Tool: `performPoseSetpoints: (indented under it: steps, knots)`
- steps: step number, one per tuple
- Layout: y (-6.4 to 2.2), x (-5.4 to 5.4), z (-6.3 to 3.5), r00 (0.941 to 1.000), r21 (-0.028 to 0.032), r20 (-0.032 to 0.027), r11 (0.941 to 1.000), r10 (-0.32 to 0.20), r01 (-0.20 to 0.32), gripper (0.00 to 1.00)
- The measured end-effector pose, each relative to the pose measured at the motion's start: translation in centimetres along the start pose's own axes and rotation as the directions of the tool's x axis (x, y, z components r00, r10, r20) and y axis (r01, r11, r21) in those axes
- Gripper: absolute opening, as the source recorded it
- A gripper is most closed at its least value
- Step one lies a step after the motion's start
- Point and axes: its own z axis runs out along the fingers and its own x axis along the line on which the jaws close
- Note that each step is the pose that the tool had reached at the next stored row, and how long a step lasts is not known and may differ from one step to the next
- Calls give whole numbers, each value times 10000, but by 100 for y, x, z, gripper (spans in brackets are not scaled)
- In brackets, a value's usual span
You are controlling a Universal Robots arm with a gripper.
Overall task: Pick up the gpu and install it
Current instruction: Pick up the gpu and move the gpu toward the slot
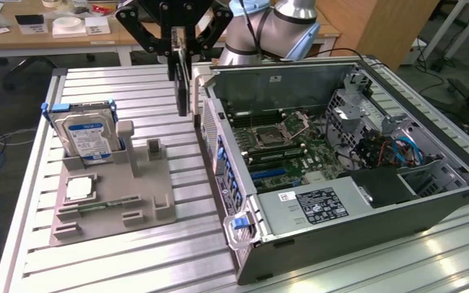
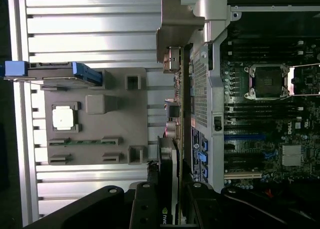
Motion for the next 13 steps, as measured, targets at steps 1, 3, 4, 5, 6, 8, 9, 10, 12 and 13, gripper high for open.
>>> performPoseSetpoints:
  steps: [1, 3, 4, 5, 6, 8, 9, 10, 12, 13]
  knots:
    - [0, -7, 0, 10000, 1, -1, 10000, 1, -1, 27]
    - [1, -27, 0, 10000, 1, 0, 10000, 2, -2, 27]
    - [2, -41, 0, 10000, 1, -1, 10000, 2, -2, 27]
    - [2, -57, 0, 10000, 1, -1, 10000, 2, -2, 27]
    - [4, -75, 0, 10000, 1, -1, 10000, 3, -3, 27]
    - [5, -110, 1, 10000, 1, -1, 10000, 3, -3, 27]
    - [6, -129, 1, 10000, 1, 0, 10000, 2, -2, 27]
    - [7, -147, 2, 10000, 1, -1, 10000, 3, -3, 27]
    - [8, -185, 3, 10000, 0, 0, 10000, 2, -2, 27]
    - [9, -203, 3, 10000, 1, 0, 10000, 2, -2, 27]
